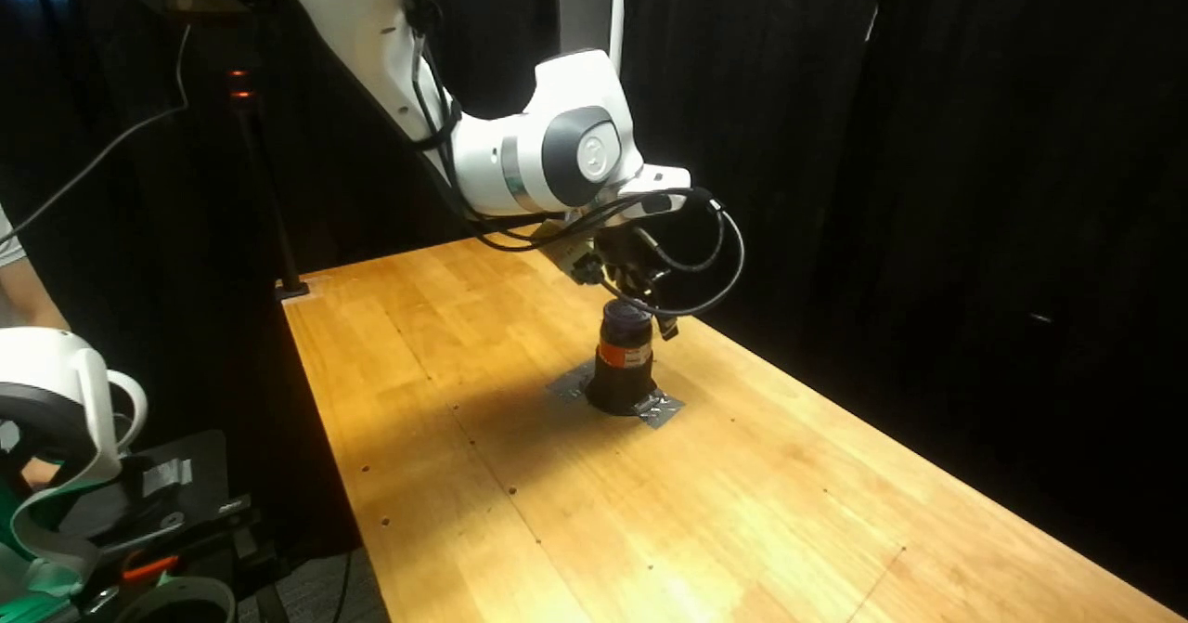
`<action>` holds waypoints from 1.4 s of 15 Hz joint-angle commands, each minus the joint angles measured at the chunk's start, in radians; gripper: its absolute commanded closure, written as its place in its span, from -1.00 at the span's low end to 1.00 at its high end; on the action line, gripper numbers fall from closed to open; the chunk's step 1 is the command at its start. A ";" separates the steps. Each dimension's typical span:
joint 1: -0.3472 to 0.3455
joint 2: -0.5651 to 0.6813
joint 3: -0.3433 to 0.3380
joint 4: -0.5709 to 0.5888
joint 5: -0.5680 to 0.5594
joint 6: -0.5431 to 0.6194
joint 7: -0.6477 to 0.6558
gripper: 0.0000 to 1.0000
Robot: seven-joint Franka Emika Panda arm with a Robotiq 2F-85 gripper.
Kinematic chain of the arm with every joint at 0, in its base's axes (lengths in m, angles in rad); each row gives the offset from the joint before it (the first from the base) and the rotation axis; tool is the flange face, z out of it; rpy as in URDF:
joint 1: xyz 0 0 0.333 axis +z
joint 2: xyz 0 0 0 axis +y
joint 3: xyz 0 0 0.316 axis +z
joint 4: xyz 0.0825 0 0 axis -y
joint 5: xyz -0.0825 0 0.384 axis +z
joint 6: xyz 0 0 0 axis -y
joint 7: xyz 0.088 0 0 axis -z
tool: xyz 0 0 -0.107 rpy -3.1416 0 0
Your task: Put the rubber band around the jar.
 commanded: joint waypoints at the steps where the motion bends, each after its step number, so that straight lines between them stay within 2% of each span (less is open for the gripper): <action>1: 0.010 0.032 -0.008 0.037 0.039 -0.014 -0.021 -1.00; 5: -0.005 0.029 0.011 0.035 0.077 -0.052 -0.057 -1.00; 12: -0.075 -0.044 0.089 0.010 0.219 -0.293 -0.249 -1.00; 21: -0.121 -0.086 0.117 -0.042 0.270 -0.341 -0.311 -1.00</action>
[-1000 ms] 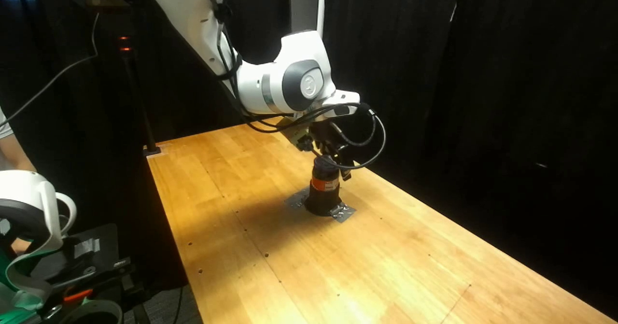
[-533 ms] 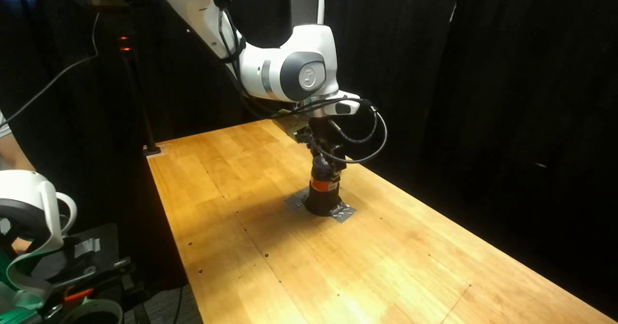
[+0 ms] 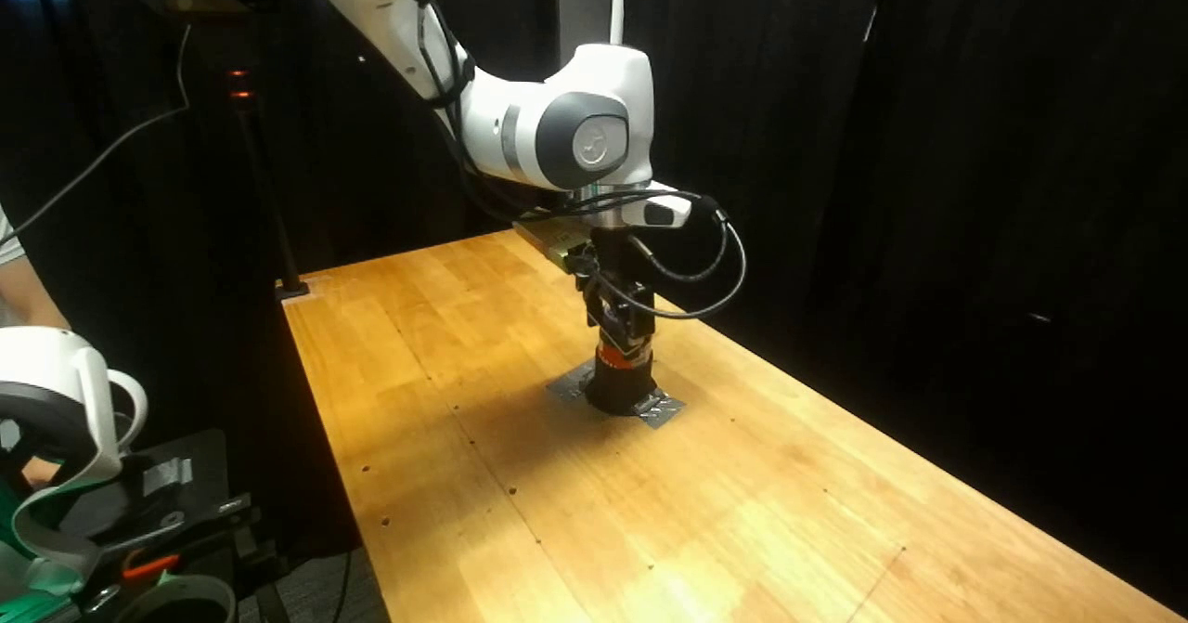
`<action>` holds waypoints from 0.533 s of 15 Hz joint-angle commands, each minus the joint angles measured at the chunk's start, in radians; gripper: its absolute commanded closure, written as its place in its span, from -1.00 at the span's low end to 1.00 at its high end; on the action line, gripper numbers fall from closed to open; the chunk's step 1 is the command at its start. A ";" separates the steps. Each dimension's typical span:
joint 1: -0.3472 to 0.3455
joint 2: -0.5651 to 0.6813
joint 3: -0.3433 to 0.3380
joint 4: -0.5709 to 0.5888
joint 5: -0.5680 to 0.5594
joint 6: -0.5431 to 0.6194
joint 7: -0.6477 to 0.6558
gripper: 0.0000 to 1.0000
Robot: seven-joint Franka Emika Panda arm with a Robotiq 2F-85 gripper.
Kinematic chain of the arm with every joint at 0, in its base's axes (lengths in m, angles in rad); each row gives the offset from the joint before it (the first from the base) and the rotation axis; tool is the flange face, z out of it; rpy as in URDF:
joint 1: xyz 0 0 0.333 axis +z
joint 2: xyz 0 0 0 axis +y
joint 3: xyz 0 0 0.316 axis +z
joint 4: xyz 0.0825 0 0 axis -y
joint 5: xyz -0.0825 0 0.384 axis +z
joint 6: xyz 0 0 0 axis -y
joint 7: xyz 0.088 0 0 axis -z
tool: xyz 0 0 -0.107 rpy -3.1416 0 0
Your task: Put the rubber band around the jar.
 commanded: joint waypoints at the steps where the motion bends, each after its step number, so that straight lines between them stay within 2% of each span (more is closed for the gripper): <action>1: -0.035 -0.061 0.013 -0.075 0.033 -0.025 -0.048 -1.00; 3: -0.038 -0.079 0.007 -0.112 0.030 0.001 -0.041 -1.00; 4: -0.035 -0.094 0.002 -0.140 0.018 0.024 -0.032 -0.50; 5: -0.038 -0.107 0.003 -0.161 0.018 0.034 -0.036 -0.48; 8: -0.043 -0.165 0.007 -0.264 0.014 0.130 -0.044 -0.02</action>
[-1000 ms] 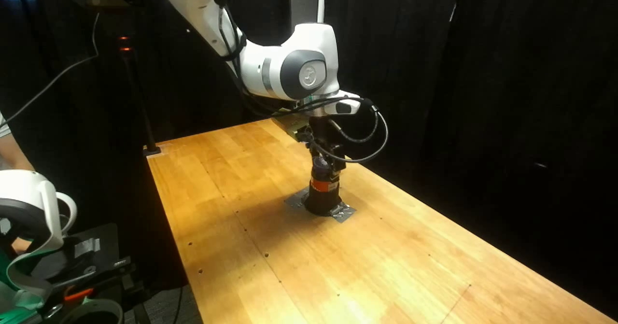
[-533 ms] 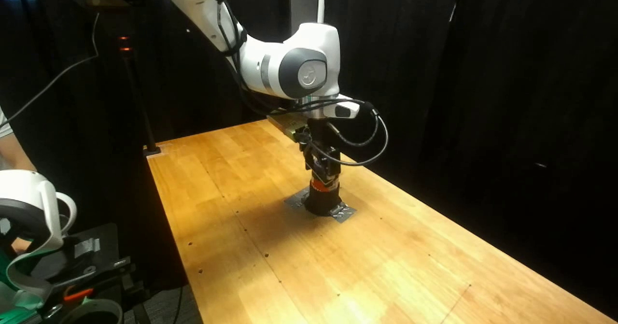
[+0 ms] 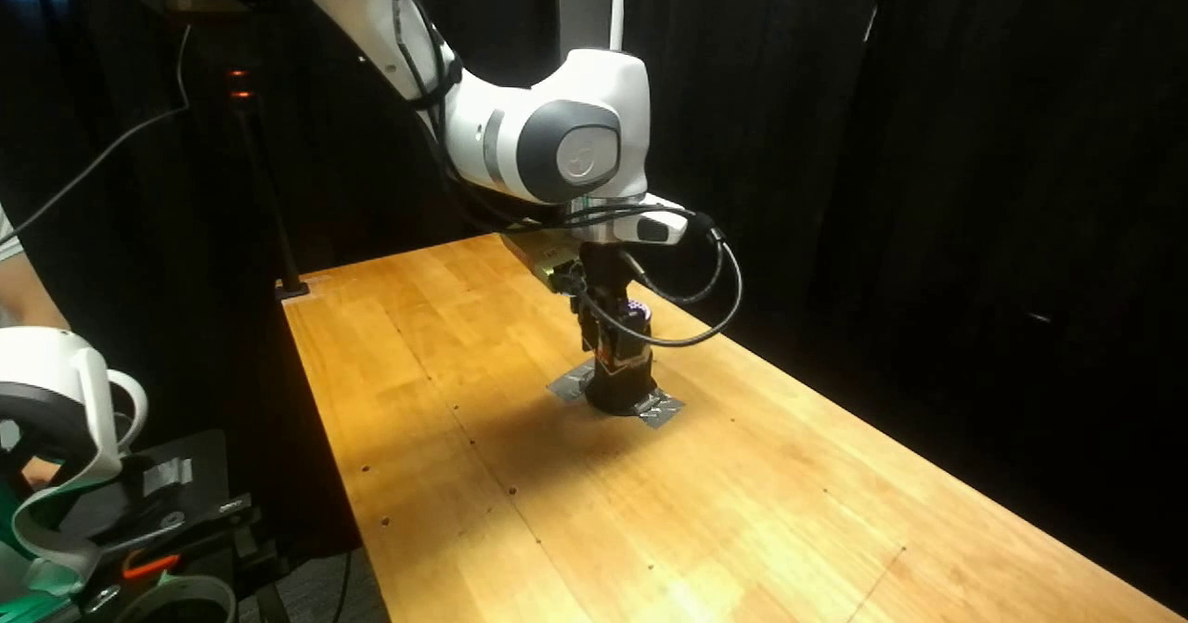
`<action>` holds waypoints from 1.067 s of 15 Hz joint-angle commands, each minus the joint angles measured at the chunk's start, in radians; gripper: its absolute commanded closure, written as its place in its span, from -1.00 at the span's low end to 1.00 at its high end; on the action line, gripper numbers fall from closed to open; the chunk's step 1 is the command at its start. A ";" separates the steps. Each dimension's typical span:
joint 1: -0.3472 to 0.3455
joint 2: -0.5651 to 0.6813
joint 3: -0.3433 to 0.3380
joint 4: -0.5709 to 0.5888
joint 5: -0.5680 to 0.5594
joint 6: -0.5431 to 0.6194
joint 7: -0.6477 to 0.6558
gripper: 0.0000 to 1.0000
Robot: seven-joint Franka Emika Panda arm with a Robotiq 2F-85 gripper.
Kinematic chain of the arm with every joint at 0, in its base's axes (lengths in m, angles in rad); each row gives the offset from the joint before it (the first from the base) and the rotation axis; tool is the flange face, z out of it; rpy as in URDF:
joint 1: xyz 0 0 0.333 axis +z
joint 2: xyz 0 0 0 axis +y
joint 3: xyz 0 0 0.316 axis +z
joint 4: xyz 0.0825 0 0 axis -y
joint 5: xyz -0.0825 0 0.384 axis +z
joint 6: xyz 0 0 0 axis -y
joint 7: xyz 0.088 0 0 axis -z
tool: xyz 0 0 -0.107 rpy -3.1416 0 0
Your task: Put the rubber band around the jar.
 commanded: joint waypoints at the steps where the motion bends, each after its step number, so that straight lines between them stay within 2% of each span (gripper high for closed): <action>1: -0.010 -0.119 0.003 -0.183 -0.003 0.134 -0.021 0.17; 5: -0.006 -0.197 -0.006 -0.373 -0.016 0.448 -0.024 0.73; 8: 0.010 -0.218 -0.037 -0.494 -0.018 0.701 -0.015 0.88; 13: -0.007 -0.192 -0.041 -0.613 -0.017 1.024 -0.011 0.78; 14: -0.052 -0.185 0.019 -0.631 0.053 1.078 -0.069 0.77; 15: -0.070 -0.180 0.041 -0.646 0.056 1.124 -0.055 0.78; 16: -0.068 -0.172 0.026 -0.658 -0.012 1.176 0.019 0.77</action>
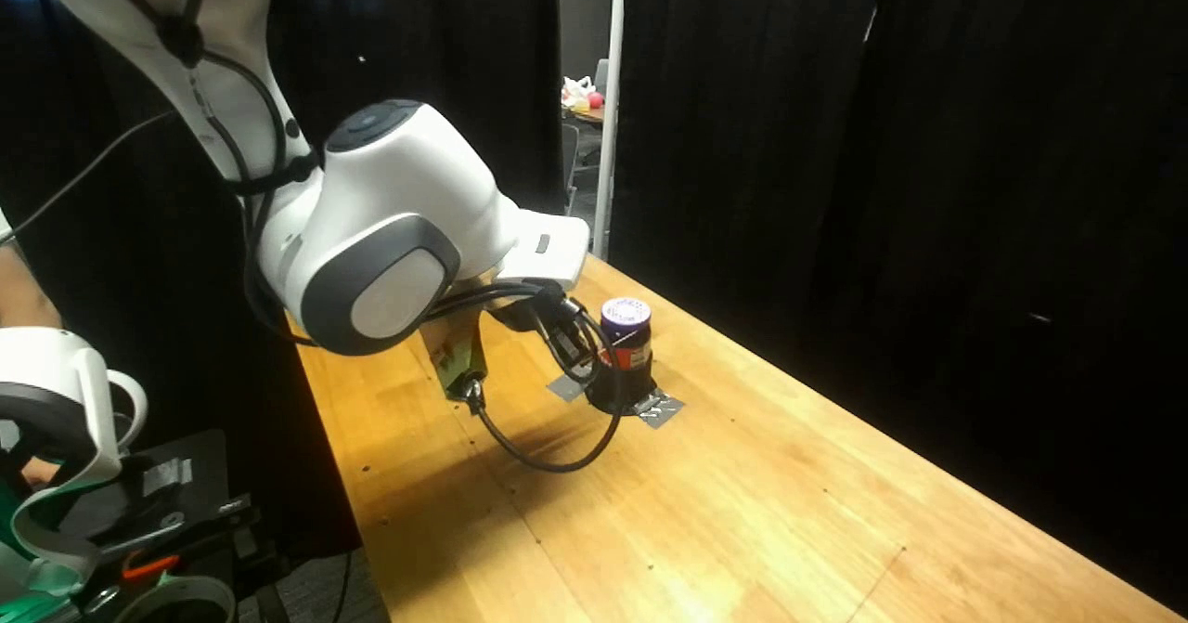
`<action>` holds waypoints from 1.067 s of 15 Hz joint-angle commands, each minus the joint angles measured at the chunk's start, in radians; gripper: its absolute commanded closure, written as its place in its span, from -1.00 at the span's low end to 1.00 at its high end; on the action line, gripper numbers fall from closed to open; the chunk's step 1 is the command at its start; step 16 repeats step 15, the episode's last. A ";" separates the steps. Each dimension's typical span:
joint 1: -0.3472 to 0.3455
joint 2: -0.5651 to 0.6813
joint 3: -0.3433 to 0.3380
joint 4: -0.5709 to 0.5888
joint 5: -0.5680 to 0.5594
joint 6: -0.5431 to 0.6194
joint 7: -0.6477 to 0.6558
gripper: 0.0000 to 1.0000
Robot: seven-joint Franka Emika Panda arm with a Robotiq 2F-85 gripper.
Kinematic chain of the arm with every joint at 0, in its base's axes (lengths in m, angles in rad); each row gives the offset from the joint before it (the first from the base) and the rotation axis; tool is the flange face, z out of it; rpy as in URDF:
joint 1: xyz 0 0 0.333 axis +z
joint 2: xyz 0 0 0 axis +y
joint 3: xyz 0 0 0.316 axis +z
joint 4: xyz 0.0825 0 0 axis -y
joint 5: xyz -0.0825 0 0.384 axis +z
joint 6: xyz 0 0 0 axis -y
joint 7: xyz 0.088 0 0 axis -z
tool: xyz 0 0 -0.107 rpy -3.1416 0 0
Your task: Put the rubber band around the jar.
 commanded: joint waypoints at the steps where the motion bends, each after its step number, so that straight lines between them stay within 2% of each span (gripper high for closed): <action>1: -0.065 0.004 0.053 -0.073 -0.046 0.183 0.065 0.79; 2: -0.080 0.015 0.062 -0.083 -0.063 0.239 0.091 0.81; 3: -0.127 0.024 0.114 -0.092 -0.038 0.287 0.070 0.81; 8: -0.177 0.112 0.141 -0.105 -0.042 0.539 0.083 0.79; 10: -0.185 0.141 0.141 -0.110 -0.043 0.601 0.077 0.78; 11: -0.187 0.146 0.140 -0.113 -0.046 0.594 0.075 0.27; 12: -0.200 0.121 0.147 -0.124 -0.071 0.487 0.098 0.26; 13: -0.182 0.138 0.141 -0.111 -0.030 0.528 0.064 0.67; 15: -0.191 0.141 0.145 -0.113 -0.043 0.493 0.071 0.34; 16: -0.191 0.141 0.145 -0.113 -0.043 0.493 0.071 0.34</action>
